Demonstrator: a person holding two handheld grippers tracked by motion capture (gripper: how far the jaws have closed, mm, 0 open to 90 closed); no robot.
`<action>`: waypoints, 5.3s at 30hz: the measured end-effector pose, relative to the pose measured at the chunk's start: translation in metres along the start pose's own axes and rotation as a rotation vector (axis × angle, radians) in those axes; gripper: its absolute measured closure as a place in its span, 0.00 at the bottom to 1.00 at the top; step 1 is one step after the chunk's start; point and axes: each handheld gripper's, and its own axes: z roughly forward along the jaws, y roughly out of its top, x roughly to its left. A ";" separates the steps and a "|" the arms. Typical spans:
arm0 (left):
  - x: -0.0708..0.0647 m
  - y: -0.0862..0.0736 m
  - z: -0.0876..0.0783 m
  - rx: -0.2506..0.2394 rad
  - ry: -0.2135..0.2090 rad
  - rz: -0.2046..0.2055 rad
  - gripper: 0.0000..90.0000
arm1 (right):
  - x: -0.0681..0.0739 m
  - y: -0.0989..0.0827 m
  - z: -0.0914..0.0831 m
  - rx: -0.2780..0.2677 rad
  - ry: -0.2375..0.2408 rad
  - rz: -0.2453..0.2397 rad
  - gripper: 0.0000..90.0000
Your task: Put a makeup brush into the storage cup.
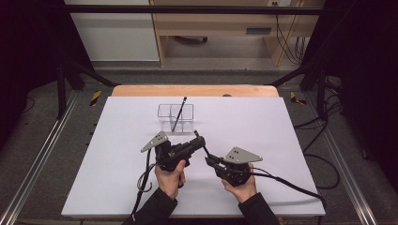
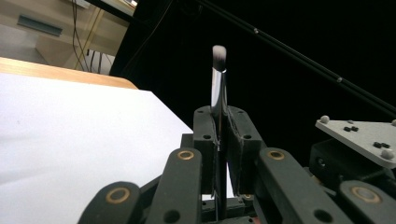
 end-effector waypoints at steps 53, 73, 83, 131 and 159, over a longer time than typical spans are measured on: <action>0.013 0.042 -0.061 0.066 0.196 0.248 0.92 | -0.016 0.003 -0.015 0.021 -0.121 0.070 0.19; 0.036 0.053 -0.067 0.144 0.320 0.294 0.92 | -0.038 -0.001 -0.031 0.031 -0.184 0.121 0.17; 0.040 0.061 -0.067 0.149 0.338 0.291 0.92 | -0.047 -0.005 -0.032 0.054 -0.210 0.133 0.16; 0.041 0.116 -0.026 0.152 0.384 0.368 0.92 | -0.053 -0.007 -0.033 0.103 -0.250 0.137 0.10; 0.047 0.132 -0.003 0.155 0.411 0.404 0.92 | -0.054 -0.007 -0.033 0.121 -0.261 0.134 0.07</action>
